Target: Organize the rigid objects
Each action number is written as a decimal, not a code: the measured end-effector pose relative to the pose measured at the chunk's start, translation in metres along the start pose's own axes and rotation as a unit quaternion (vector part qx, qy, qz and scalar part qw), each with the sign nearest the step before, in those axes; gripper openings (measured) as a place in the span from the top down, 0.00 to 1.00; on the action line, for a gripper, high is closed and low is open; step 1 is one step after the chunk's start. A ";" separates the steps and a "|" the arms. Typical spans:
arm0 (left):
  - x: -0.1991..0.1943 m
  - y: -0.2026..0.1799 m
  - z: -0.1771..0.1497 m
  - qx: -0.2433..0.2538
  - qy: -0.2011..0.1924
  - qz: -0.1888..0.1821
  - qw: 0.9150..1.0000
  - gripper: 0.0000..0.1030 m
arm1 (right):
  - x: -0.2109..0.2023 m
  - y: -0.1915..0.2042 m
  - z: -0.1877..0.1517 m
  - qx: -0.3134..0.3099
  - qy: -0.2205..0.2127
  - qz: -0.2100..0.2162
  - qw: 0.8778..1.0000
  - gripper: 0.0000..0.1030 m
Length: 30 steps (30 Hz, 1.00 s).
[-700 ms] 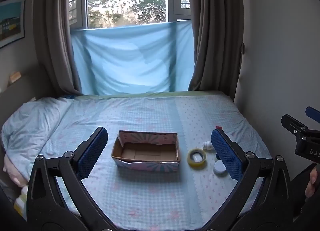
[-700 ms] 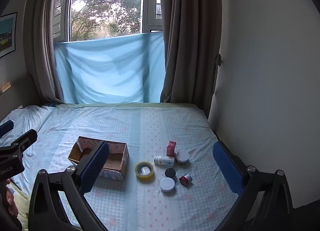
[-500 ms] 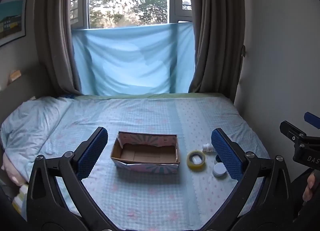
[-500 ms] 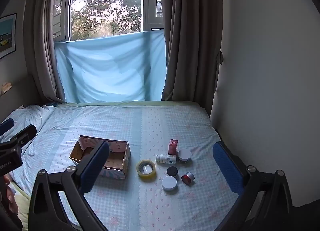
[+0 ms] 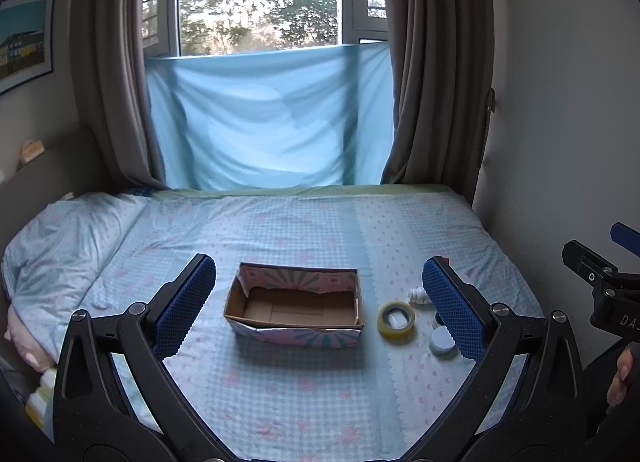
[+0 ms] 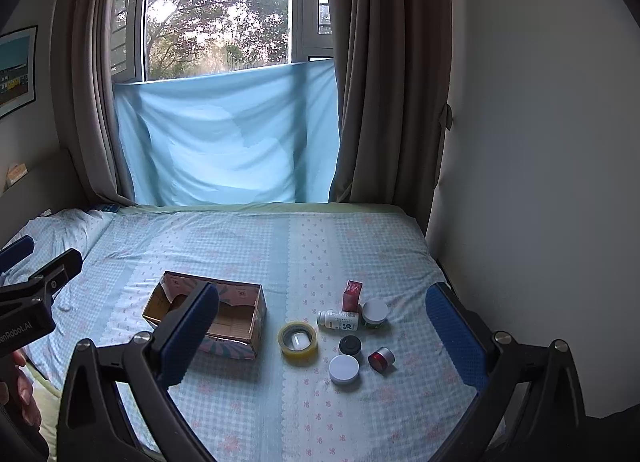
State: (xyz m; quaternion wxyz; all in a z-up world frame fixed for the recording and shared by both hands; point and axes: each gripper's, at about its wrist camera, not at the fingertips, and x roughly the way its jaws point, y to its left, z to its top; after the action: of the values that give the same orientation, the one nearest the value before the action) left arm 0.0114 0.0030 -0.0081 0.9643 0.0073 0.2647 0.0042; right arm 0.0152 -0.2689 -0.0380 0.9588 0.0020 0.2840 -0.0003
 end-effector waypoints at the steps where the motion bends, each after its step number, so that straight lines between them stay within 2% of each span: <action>1: 0.001 0.000 0.001 0.000 0.001 0.001 1.000 0.00 | 0.001 0.001 0.000 0.000 0.000 0.000 1.000 0.00; 12: 0.005 0.002 0.001 0.003 0.002 -0.003 1.000 0.00 | 0.001 0.000 0.001 0.002 0.000 -0.005 1.000 0.00; 20: 0.008 0.004 0.003 -0.003 0.007 -0.023 1.000 0.00 | 0.006 0.003 0.000 0.004 -0.001 -0.012 1.000 0.00; 30: 0.010 0.006 0.004 -0.008 0.008 -0.019 1.000 0.00 | 0.006 0.001 -0.001 0.010 -0.004 -0.014 1.000 0.00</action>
State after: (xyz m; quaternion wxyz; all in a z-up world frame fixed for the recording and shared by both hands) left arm 0.0222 0.0092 -0.0096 0.9620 -0.0052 0.2726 -0.0120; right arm 0.0196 -0.2676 -0.0415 0.9597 0.0078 0.2805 -0.0167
